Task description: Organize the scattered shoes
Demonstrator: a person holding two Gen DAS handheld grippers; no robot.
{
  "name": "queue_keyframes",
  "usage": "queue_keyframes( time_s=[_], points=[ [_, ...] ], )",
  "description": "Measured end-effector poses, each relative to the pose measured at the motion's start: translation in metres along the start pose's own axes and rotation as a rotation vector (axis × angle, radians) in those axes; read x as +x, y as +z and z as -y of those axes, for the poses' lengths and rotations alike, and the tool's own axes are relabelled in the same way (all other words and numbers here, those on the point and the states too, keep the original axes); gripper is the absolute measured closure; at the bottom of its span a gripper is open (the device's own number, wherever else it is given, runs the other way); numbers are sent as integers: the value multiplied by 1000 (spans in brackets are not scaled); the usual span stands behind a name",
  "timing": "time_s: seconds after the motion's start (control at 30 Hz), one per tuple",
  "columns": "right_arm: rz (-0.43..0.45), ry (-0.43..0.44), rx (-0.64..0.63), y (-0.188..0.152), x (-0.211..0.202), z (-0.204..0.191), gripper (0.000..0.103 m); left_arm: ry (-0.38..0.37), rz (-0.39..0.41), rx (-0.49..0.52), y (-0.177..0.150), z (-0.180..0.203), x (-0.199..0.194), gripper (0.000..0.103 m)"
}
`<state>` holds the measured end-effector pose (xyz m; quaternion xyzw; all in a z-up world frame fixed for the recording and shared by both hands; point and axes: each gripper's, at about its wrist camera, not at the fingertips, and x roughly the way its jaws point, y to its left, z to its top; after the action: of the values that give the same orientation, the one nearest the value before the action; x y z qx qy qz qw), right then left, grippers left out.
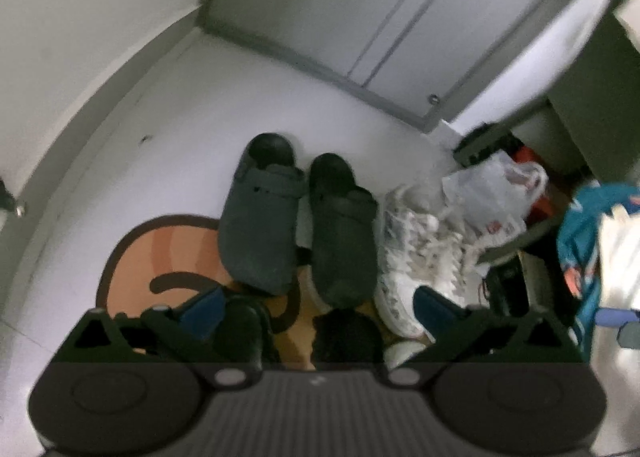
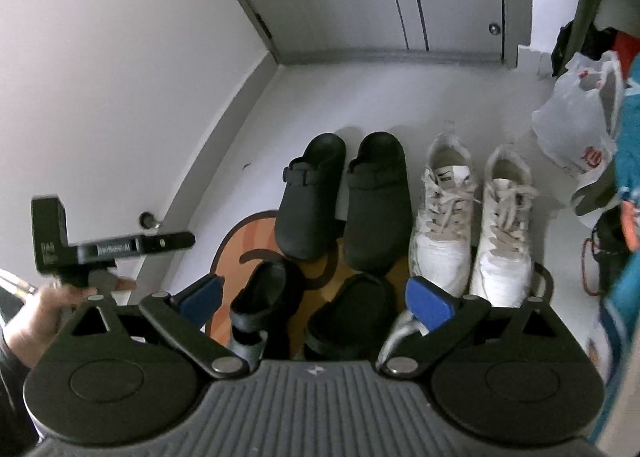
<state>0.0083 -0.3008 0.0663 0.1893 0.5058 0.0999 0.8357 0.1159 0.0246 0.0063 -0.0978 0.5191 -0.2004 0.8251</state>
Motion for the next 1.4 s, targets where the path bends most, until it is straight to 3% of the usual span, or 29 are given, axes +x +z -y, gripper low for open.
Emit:
queue_keyframes(
  time_s=[0.17, 0.27, 0.37, 0.5, 0.6, 0.77, 0.93, 1.0, 1.13, 1.2, 1.23, 1.27, 1.3, 1.4],
  points=[
    [-12, -50, 5, -26, -19, 7, 0, 6, 18, -38, -10, 48, -40, 1],
    [-3, -42, -1, -54, -33, 12, 0, 34, -12, 64, -30, 92, -65, 0],
    [-2, -56, 38, -84, -40, 28, 0, 65, -21, 86, -54, 123, -88, 0],
    [14, -49, 19, -100, -49, 32, 0, 93, 5, 38, -78, 144, -106, 0],
    [17, -2, 3, -99, -53, 29, 0, 98, 34, -67, -90, 149, -111, 0],
    [0, 48, -57, -101, -54, 20, 0, 188, 80, -168, -95, 154, -112, 0],
    [38, 39, -80, -103, -59, 8, 0, 210, 72, -123, -98, 162, -109, 0],
    [35, -8, -114, -105, -60, -1, 0, 207, 78, -101, -105, 159, -103, 0],
    [34, -87, -128, -115, -63, -15, 0, 148, 81, -185, -131, 145, -95, 0],
    [17, -110, -99, -118, -61, -18, 0, 152, -22, -223, -147, 140, -96, 0],
    [2, -98, -57, -118, -59, -17, 0, 89, -48, -249, -153, 139, -102, 0],
    [-17, -84, -13, -119, -56, -15, 0, 59, -32, -262, -158, 139, -110, 0],
    [-43, -69, 27, -120, -52, -14, 0, 76, -6, -266, -163, 140, -116, 0],
    [-79, -107, 15, -126, -45, -22, 0, 99, 38, -222, -172, 150, -130, 0]
  ],
)
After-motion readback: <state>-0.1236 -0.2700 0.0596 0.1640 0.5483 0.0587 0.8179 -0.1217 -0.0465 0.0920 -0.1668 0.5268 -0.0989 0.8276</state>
